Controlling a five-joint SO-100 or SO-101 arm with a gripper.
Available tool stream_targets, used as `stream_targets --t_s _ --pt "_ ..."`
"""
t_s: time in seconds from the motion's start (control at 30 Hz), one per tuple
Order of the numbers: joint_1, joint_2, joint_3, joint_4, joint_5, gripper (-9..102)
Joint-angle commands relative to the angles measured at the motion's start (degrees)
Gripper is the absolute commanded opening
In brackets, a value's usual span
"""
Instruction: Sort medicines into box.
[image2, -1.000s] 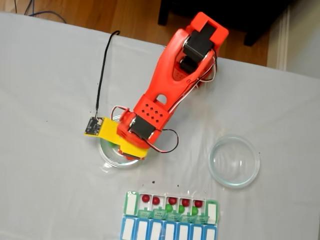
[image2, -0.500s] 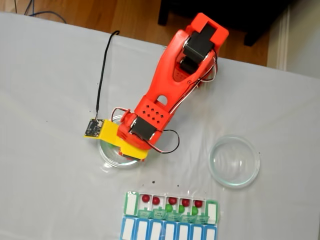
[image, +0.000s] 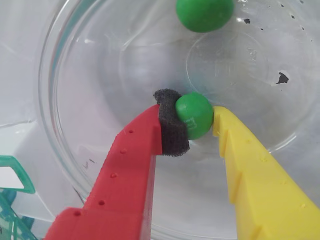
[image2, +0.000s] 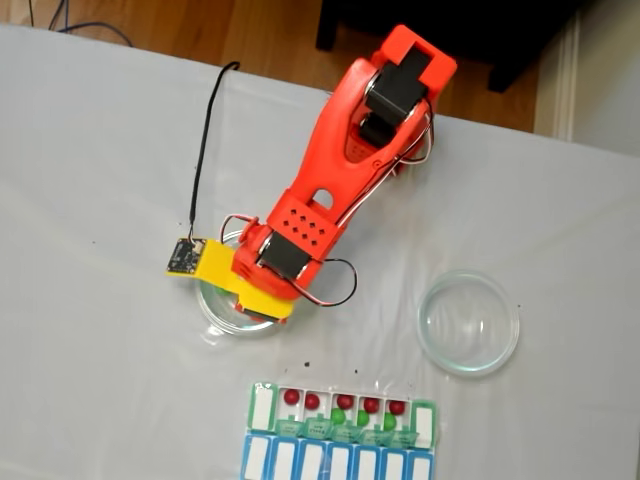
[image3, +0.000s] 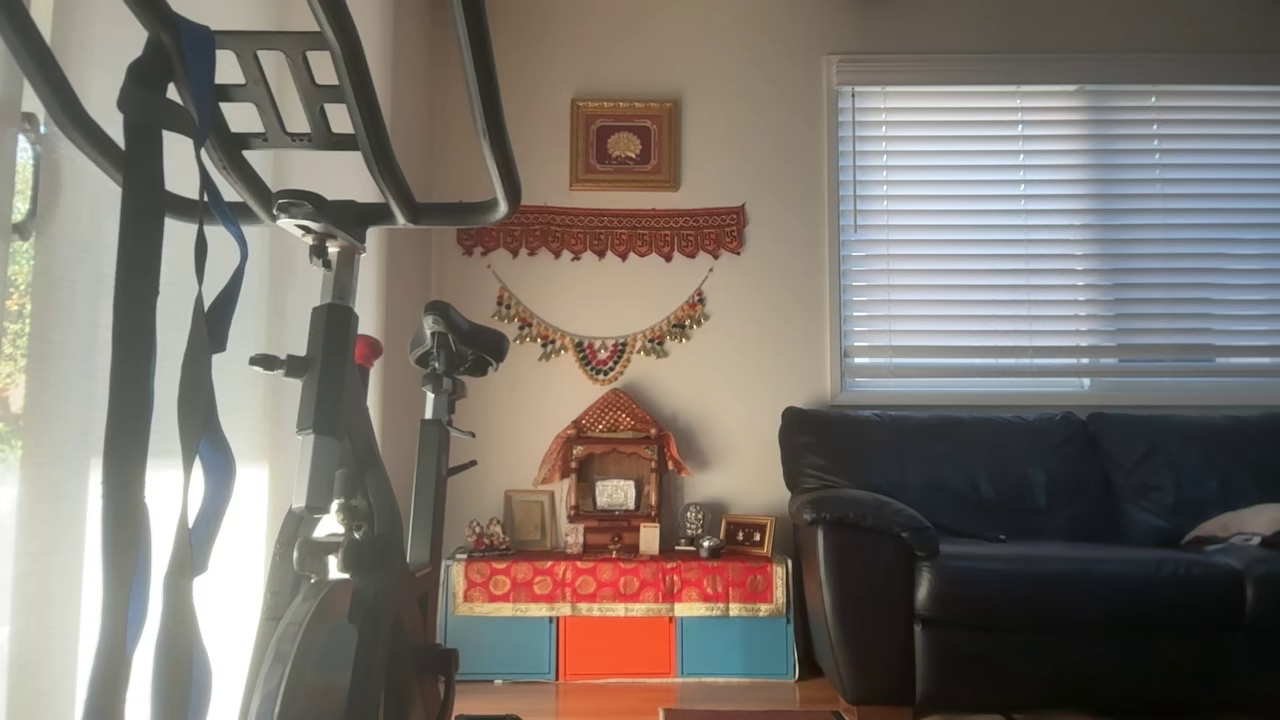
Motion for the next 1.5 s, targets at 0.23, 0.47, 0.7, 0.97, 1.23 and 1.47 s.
stream_targets --t_s 0.23,0.47,0.7,0.97,1.23,1.47 --pt "3.78 5.98 -15.56 9.76 -3.87 1" --pt "0.35 5.1 -30.94 21.71 -6.42 1" --pt "-10.99 -4.22 -47.81 35.16 -3.6 1" --pt "-16.88 -20.04 -64.07 39.81 -0.35 1" --pt "-18.11 -22.24 -63.9 34.89 -2.99 1" --pt "-17.93 -25.66 -66.18 35.16 -3.52 1"
